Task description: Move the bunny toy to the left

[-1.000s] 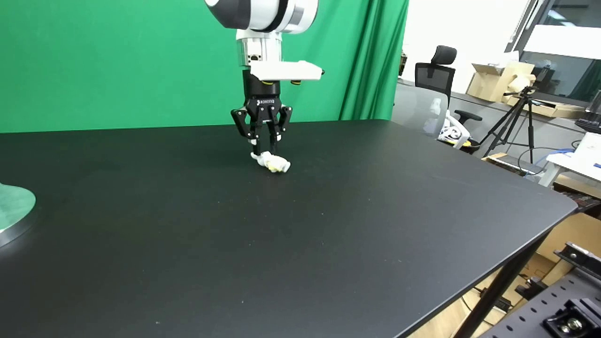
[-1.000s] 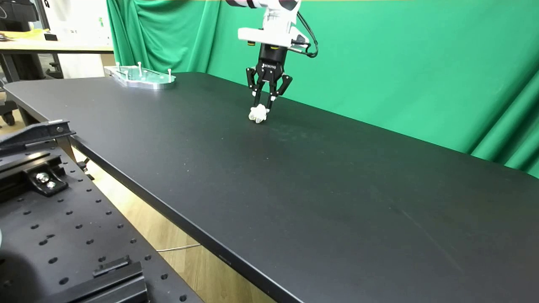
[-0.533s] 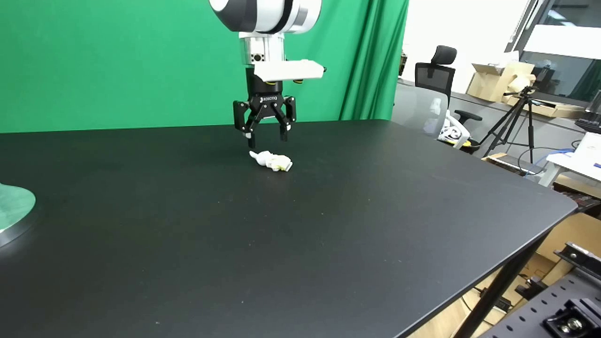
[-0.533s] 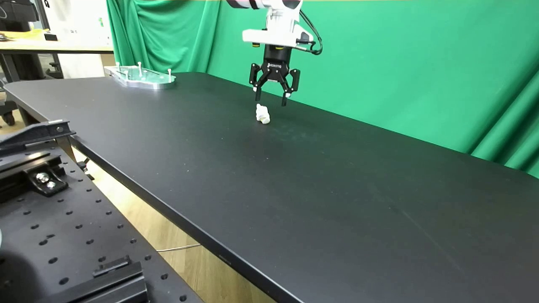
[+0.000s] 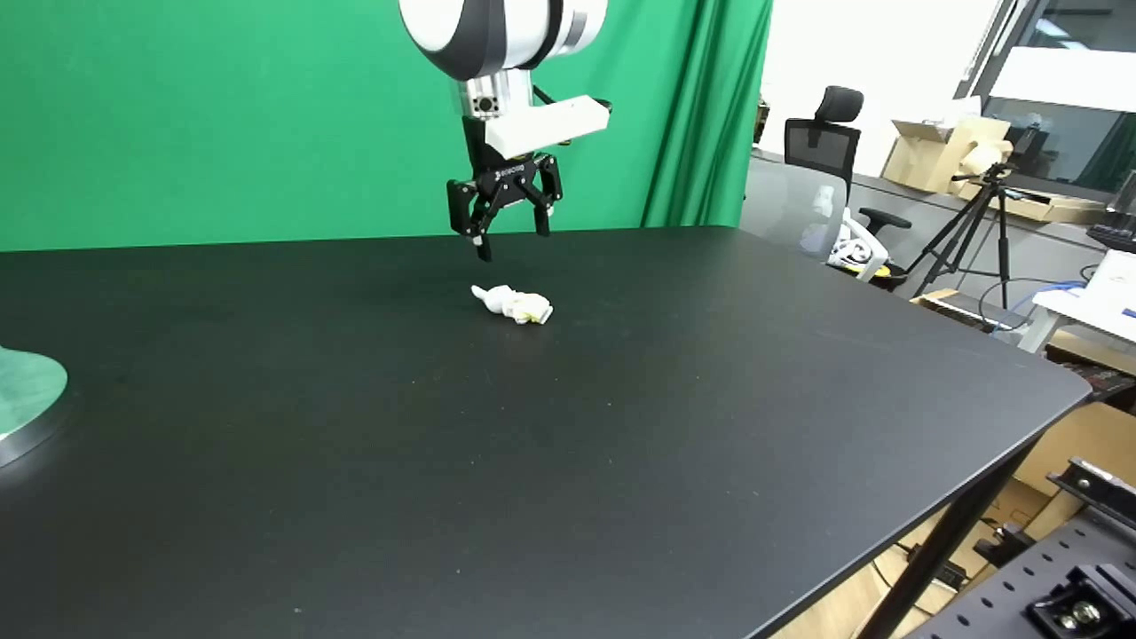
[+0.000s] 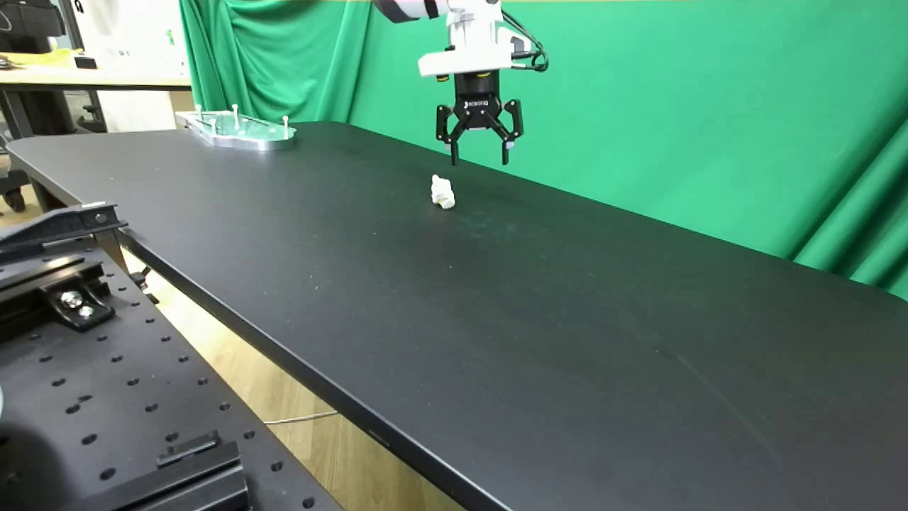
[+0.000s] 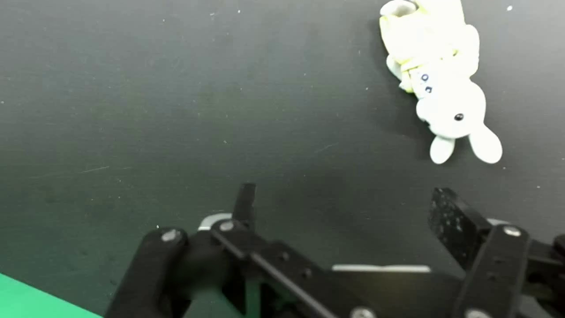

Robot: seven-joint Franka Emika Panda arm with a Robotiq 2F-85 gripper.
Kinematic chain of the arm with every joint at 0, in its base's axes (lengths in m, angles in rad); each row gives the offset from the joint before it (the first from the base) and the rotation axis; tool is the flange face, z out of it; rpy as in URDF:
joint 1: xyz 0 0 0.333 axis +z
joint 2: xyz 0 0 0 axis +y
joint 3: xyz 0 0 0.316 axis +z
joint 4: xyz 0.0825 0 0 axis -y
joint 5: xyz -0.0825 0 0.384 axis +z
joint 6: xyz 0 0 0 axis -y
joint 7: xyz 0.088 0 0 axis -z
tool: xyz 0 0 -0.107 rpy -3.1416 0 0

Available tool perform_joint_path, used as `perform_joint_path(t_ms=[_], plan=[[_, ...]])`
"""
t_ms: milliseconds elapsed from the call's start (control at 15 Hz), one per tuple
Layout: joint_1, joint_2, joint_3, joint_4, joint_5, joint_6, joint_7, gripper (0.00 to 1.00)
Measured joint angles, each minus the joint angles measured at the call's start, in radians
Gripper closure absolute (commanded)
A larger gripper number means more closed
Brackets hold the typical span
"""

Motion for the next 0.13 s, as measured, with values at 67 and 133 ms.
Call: perform_joint_path(t_ms=[67,133], plan=[[0.003,0.0,-0.002,0.0,-0.003,0.0,0.005,0.0],[0.005,0.0,-0.003,0.0,-0.003,0.0,0.006,0.0]])
